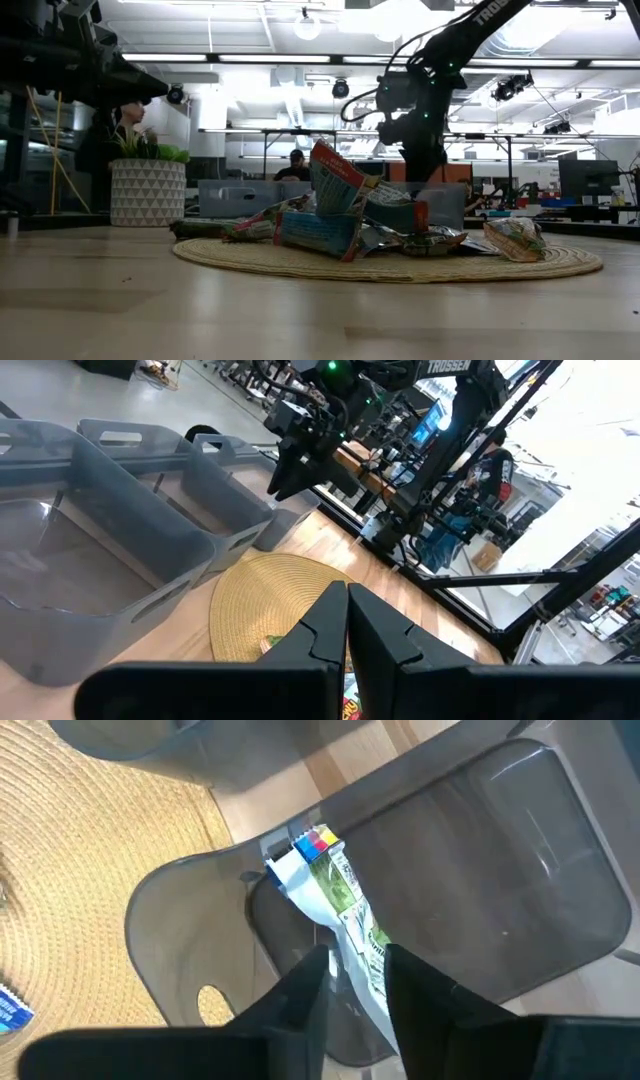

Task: Pick and place Granola Bars by type
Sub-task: Put the blue granola bar into the right black bin

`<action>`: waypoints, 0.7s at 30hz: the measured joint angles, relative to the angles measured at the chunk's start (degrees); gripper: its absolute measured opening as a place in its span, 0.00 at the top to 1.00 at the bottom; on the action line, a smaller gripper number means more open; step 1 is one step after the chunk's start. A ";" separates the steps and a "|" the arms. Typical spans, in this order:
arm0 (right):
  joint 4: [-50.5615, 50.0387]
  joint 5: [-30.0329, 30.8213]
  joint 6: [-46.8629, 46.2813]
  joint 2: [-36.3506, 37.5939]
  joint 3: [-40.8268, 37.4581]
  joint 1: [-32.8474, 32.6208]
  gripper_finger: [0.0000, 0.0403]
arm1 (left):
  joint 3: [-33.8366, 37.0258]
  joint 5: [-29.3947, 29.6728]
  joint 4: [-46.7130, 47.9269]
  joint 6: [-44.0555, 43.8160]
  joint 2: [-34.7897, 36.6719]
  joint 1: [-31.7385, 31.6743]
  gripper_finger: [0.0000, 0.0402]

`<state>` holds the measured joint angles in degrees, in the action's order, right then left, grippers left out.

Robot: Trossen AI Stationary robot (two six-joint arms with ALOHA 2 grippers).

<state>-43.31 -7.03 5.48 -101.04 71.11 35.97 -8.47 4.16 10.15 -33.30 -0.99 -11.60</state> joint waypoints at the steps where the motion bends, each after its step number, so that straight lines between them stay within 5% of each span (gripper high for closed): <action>1: 0.05 -0.02 0.20 0.28 0.00 0.00 0.77 | 0.00 0.00 0.02 0.00 0.01 0.00 0.98; 10: 5.51 -4.83 0.95 8.67 0.00 0.00 0.65 | 0.00 -0.02 0.07 0.00 0.01 0.00 0.98; 17: 20.62 -13.23 -0.62 16.04 0.09 -4.48 0.61 | 0.00 -0.02 0.31 0.00 0.00 0.00 0.98; 21: 29.35 -12.78 -1.96 17.88 0.09 -9.59 0.60 | 0.00 -0.04 0.31 0.00 -0.01 0.00 0.98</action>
<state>-13.96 -19.81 3.53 -83.16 71.20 26.38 -8.47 4.12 10.46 -33.30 -0.99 -11.60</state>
